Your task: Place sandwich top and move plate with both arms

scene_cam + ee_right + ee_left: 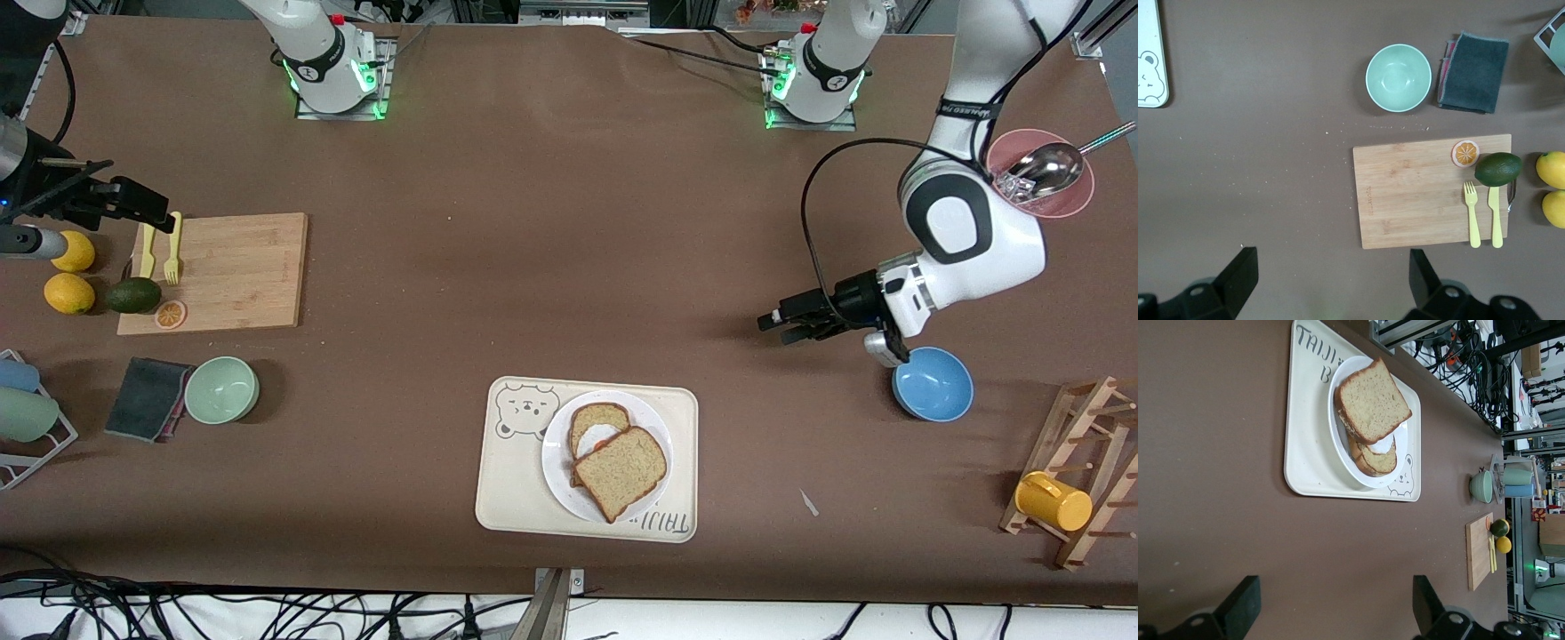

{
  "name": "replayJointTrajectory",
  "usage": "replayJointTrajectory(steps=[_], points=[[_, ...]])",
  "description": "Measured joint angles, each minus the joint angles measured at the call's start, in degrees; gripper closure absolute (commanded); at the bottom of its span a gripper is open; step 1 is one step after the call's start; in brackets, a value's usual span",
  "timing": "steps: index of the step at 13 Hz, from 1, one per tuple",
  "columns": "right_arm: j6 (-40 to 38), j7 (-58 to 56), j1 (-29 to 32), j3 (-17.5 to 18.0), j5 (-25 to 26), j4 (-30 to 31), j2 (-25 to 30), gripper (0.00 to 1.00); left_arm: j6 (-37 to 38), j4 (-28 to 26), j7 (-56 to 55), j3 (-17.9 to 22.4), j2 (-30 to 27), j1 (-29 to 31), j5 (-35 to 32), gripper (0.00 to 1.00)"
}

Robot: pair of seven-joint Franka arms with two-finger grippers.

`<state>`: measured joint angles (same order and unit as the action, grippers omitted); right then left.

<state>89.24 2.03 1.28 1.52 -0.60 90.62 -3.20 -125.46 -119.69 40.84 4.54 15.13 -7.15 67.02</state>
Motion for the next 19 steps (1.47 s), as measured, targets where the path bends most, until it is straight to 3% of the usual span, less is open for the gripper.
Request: replayJointTrajectory(steps=[4,7,12,15,19], points=[[0.0,0.0,0.0,0.0,0.0,0.0,0.0,0.00,0.1,-0.2,-0.3,0.1,-9.3,1.5,-23.1,0.00],[0.0,0.0,0.0,0.0,0.0,0.0,0.0,0.00,3.7,1.5,-0.5,2.0,-14.4,2.4,-36.7,0.00],[0.0,0.0,0.0,0.0,0.0,0.0,0.0,0.00,19.2,14.8,-5.2,4.4,-16.4,1.4,-57.4,0.00],[0.0,0.0,0.0,0.0,0.0,0.0,0.0,0.00,27.4,20.0,-9.8,4.3,-16.5,0.2,-61.8,0.00],[0.0,0.0,0.0,0.0,0.0,0.0,0.0,0.00,33.3,20.8,-18.3,4.0,-16.5,-0.8,-63.4,0.00]])
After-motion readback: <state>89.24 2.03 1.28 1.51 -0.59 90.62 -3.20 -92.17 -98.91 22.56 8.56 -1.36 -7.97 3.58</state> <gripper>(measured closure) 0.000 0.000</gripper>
